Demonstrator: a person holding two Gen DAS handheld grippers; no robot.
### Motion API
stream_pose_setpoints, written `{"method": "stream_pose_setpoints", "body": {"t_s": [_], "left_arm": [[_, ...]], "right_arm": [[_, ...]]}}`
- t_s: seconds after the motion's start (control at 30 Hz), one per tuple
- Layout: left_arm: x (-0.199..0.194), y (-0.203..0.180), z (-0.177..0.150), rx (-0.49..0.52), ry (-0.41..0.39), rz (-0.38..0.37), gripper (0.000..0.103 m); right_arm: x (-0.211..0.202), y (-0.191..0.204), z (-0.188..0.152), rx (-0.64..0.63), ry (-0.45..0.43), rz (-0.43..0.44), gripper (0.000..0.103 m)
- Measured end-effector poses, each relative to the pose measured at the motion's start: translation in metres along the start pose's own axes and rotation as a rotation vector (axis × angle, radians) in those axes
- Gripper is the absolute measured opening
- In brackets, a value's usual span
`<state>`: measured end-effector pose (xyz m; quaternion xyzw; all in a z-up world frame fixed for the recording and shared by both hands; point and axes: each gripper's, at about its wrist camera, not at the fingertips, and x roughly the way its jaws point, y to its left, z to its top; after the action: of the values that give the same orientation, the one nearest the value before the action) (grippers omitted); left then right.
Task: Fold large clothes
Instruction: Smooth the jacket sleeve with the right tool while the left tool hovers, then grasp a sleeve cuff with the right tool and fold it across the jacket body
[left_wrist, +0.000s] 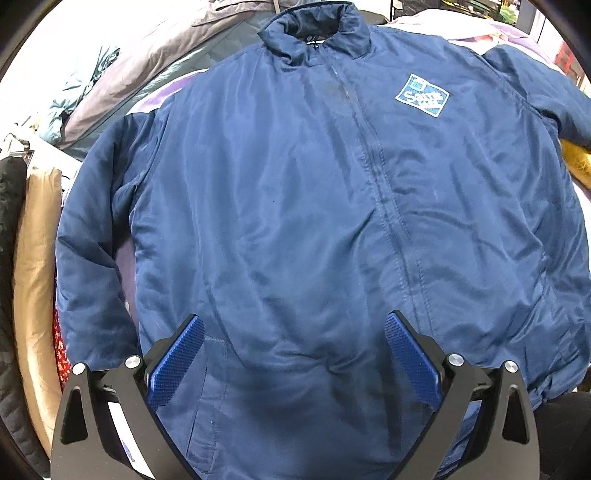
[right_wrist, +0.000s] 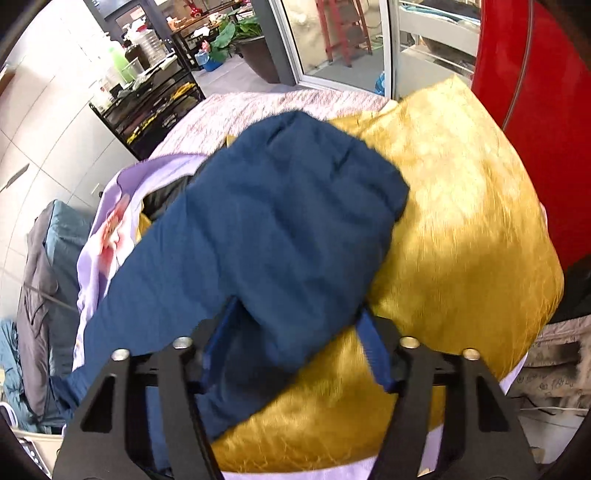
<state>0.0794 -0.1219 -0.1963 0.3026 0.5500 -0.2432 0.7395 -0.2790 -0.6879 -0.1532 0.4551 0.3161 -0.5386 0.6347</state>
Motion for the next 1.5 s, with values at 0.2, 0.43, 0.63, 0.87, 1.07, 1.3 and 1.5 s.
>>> {"method": "stream_pose_setpoints", "body": {"t_s": [0.2,0.43,0.63,0.87,1.07,1.3,1.5], "left_arm": [[0.000,-0.001,0.000,0.000,-0.003,0.000,0.096],[-0.002,0.004,0.000,-0.040,-0.007,-0.021,0.096],[-0.005,0.010,0.000,-0.061,-0.021,-0.026,0.096],[-0.006,0.026,-0.005,-0.113,-0.023,-0.024,0.096],[-0.003,0.042,-0.009,-0.169,-0.022,-0.017,0.096],[0.005,0.056,-0.018,-0.232,0.004,-0.019,0.096],[0.010,0.065,-0.023,-0.266,0.019,-0.019,0.096]], "right_arm": [[-0.018,0.016,0.006,-0.046,-0.033,0.016,0.013],[-0.073,0.089,-0.002,-0.255,-0.145,0.122,0.011],[-0.123,0.196,-0.050,-0.555,-0.195,0.257,0.010],[-0.151,0.310,-0.154,-0.830,-0.099,0.454,0.009],[-0.159,0.374,-0.248,-1.019,-0.041,0.542,0.009],[-0.158,0.424,-0.344,-1.182,0.021,0.585,0.008],[-0.136,0.442,-0.414,-1.273,0.115,0.567,0.009]]}}
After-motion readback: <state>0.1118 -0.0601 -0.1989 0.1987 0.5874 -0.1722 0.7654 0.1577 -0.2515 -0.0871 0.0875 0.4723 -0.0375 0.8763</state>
